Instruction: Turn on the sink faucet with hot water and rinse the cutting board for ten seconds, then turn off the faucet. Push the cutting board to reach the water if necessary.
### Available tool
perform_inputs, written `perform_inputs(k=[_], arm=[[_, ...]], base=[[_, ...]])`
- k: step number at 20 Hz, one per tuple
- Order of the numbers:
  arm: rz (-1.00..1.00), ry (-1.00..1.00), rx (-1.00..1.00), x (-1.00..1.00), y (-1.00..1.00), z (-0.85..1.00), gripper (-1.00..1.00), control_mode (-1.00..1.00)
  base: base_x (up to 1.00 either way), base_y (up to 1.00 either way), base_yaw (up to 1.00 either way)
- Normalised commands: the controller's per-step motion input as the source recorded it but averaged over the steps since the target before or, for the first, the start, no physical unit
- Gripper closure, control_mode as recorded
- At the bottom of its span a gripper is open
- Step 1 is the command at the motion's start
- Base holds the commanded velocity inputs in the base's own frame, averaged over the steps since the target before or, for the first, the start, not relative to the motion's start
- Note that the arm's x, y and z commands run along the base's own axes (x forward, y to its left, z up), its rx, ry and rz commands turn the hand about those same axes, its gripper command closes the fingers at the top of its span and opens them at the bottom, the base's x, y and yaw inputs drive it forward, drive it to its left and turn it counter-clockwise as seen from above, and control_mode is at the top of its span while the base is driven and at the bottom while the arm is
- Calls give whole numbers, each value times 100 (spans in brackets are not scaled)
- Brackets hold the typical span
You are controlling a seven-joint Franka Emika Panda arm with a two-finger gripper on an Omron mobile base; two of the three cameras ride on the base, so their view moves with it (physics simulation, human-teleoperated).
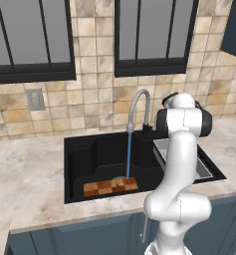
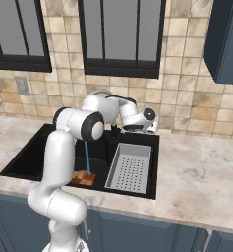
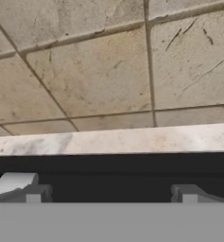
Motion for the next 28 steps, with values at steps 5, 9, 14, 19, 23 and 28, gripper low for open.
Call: perform_inputs(k=[5, 9, 14, 19, 23, 28], arm=[[0, 0, 0, 0, 0, -6, -100, -100], [0, 0, 0, 0, 0, -1, -100, -100], [0, 0, 0, 0, 0, 0, -100, -100], [0, 0, 0, 0, 1, 0, -100, -100], [0, 0, 0, 0, 0, 0, -100, -100], [0, 0, 0, 0, 5, 0, -100, -100]], base=[[0, 0, 0], [0, 0, 0], [0, 0, 0], [0, 0, 0], [0, 0, 0], [0, 0, 0]])
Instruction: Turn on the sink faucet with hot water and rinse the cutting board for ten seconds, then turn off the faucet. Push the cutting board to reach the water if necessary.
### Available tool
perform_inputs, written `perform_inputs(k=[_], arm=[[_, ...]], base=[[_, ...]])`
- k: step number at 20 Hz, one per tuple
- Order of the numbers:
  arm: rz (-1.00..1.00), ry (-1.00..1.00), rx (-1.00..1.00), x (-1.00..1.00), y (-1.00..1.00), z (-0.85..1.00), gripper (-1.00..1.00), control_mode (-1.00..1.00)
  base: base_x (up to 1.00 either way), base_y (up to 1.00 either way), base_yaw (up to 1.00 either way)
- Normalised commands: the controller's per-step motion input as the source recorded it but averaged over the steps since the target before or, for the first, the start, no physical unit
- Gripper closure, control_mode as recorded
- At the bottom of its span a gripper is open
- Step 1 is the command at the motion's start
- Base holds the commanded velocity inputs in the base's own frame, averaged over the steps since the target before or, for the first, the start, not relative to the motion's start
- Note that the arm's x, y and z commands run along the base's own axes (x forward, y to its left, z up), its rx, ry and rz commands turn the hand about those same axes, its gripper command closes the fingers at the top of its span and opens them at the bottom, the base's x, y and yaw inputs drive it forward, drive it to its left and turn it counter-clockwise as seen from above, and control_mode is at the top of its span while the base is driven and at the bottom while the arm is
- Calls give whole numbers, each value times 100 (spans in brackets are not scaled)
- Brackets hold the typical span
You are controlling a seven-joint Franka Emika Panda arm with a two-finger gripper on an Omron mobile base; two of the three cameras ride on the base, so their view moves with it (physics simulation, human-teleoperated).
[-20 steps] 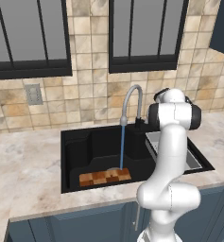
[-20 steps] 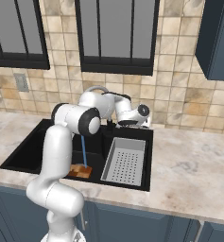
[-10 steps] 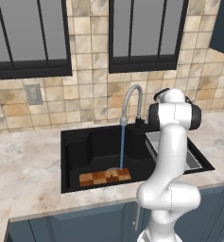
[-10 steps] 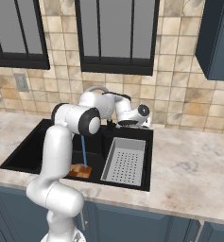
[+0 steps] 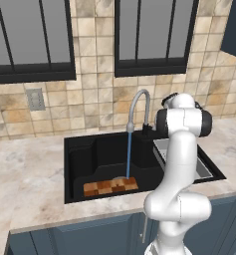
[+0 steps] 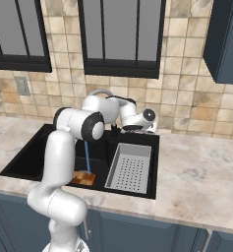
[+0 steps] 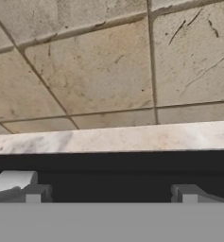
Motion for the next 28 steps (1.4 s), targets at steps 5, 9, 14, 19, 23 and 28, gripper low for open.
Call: perform_inputs(k=[5, 9, 14, 19, 23, 28], arm=[[0, 0, 0, 0, 10, 0, -100, -100], [0, 0, 0, 0, 10, 0, -100, -100], [0, 0, 0, 0, 9, 0, -100, -100], [0, 0, 0, 0, 9, 0, -100, -100], [0, 0, 0, 0, 18, 0, -100, -100], [0, 0, 0, 0, 23, 0, -100, -100]], base=[[0, 0, 0], [0, 0, 0], [0, 0, 0], [0, 0, 0], [0, 0, 0], [0, 0, 0]])
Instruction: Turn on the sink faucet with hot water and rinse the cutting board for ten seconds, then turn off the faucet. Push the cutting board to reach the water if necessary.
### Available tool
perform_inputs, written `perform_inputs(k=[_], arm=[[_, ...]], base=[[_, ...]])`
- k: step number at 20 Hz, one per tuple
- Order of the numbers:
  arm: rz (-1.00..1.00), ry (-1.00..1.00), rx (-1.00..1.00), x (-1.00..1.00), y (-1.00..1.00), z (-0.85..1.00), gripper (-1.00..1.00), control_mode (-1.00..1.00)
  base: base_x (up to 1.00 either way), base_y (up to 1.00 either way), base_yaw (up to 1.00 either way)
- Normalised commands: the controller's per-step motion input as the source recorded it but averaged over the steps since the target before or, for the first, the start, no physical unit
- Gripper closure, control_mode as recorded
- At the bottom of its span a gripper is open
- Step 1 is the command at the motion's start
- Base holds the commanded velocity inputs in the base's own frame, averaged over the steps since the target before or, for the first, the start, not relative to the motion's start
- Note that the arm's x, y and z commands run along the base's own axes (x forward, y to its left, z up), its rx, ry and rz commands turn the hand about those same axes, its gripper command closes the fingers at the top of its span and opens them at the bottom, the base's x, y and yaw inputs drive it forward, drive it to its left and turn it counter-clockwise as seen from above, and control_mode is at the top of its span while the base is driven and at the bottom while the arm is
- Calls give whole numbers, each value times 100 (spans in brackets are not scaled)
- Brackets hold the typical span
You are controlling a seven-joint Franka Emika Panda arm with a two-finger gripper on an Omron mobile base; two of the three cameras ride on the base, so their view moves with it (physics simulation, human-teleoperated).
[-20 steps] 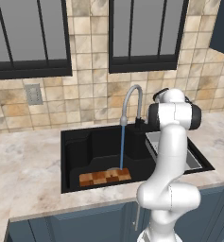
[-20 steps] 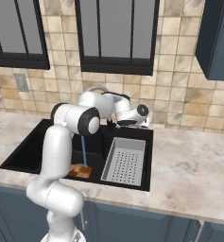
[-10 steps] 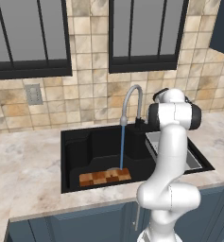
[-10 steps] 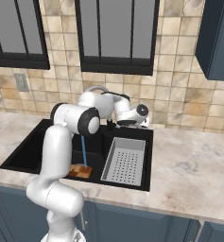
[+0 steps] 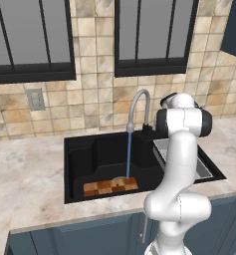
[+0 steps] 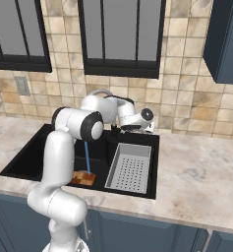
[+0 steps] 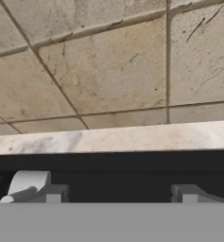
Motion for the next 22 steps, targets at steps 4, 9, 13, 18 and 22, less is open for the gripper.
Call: perform_inputs(k=[4, 9, 13, 18, 22], arm=[[0, 0, 0, 0, 24, 0, -100, -100], [0, 0, 0, 0, 23, 0, -100, -100], [0, 0, 0, 0, 24, 0, -100, -100], [0, 0, 0, 0, 25, 0, -100, -100], [0, 0, -1, 0, 28, 0, -100, -100]], base=[[0, 0, 0], [0, 0, 0], [0, 0, 0], [0, 0, 0], [0, 0, 0]])
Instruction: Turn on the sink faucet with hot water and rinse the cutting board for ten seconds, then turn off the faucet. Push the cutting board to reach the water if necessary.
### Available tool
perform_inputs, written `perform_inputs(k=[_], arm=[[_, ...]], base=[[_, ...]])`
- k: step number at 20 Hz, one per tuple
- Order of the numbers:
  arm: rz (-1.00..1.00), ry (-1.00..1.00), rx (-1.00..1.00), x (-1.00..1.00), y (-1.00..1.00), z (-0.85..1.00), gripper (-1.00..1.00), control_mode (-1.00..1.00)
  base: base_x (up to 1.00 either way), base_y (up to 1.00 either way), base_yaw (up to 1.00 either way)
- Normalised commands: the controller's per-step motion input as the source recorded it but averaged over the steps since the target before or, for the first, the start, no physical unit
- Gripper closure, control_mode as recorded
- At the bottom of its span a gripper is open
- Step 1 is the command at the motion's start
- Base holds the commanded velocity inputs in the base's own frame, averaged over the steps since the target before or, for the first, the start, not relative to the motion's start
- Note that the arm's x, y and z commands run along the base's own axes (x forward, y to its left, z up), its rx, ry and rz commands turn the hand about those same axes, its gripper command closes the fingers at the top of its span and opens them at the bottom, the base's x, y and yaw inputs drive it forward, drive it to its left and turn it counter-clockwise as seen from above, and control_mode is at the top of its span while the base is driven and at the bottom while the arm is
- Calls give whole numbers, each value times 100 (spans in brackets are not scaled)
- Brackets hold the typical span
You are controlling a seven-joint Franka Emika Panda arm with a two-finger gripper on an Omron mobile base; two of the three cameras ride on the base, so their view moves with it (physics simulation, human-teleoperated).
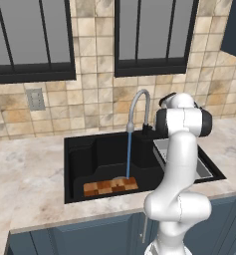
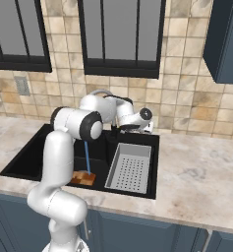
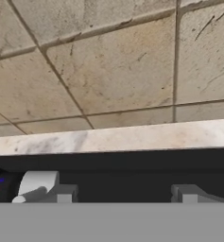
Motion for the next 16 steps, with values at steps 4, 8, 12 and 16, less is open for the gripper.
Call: perform_inputs(k=[4, 8, 12, 16], arm=[[0, 0, -2, 0, 33, -1, -100, -100], [0, 0, -3, 0, 35, -1, -100, -100], [0, 0, -2, 0, 35, -2, -100, -100], [0, 0, -3, 0, 36, -3, -100, -100]], base=[[0, 0, 0], [0, 0, 0], [0, 0, 0], [0, 0, 0]])
